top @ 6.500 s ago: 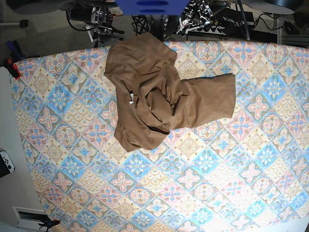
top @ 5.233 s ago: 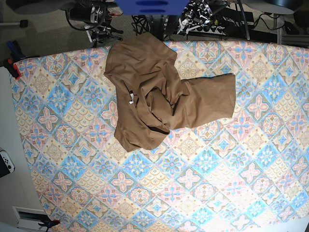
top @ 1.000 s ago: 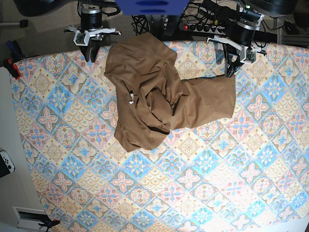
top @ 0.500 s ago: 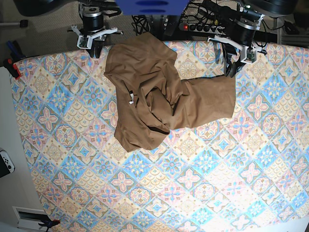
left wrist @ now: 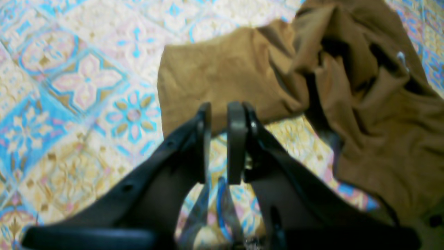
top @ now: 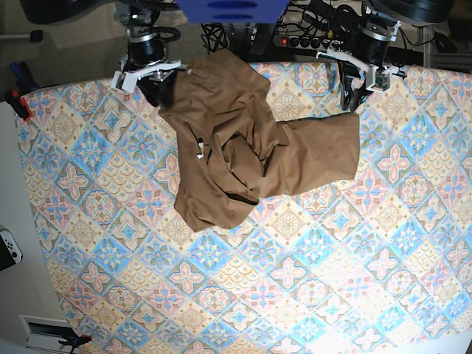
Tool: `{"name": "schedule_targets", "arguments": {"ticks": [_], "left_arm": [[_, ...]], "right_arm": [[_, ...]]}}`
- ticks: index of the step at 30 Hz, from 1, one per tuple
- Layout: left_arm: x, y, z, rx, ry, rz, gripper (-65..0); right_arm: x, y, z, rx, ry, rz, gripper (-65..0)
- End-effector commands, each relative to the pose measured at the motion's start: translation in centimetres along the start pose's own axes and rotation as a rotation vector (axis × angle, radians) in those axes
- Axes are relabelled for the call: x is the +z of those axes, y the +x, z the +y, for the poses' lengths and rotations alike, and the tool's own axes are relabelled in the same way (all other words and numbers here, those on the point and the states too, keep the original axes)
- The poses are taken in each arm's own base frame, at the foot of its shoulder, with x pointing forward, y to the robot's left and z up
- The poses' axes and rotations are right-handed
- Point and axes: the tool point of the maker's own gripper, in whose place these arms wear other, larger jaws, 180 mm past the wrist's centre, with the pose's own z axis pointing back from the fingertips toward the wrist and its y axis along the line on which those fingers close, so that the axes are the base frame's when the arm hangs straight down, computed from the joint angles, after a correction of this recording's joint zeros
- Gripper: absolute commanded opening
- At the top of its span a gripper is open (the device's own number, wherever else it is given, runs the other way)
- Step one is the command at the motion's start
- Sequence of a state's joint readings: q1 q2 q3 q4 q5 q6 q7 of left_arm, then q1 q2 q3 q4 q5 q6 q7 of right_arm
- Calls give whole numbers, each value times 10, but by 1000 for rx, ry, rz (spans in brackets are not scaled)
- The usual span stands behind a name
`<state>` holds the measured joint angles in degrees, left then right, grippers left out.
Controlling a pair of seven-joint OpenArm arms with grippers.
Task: Layout the t-shirt on the table in an organized manner, then fold the t-shirt properly
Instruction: 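Grasp the shirt edge with the right gripper and the other edge with the left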
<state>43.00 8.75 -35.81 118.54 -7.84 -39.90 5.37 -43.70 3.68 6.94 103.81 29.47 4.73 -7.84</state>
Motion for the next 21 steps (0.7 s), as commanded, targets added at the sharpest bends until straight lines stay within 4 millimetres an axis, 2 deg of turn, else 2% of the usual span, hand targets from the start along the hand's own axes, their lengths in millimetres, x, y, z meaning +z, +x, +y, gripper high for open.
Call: {"name": "schedule_targets", "arguments": {"ticks": [1,9,12,14,16,21], "left_arm": [[2,11,-1,7,0,-46,-560],[2,11,-1,7,0,-46,-559],[2,11,-1,7,0,-46,-559],[2,11,-1,7,0,-46,-559],[2,11,-1,7,0,-46,-559],[2,11,-1,7,0,-46,-560]], "right_arm": [[5,7,-9,-2,-4,-3,-436],[7,6,-21,-53,11,51,-434],[-2,10,-21,-52,17,40,-434],[-8,-2,-15,-61,38,67,-434],[-14,-12,0,-69,79,92,-434],[-14,-46,24,-90,139,180,-434]]}}
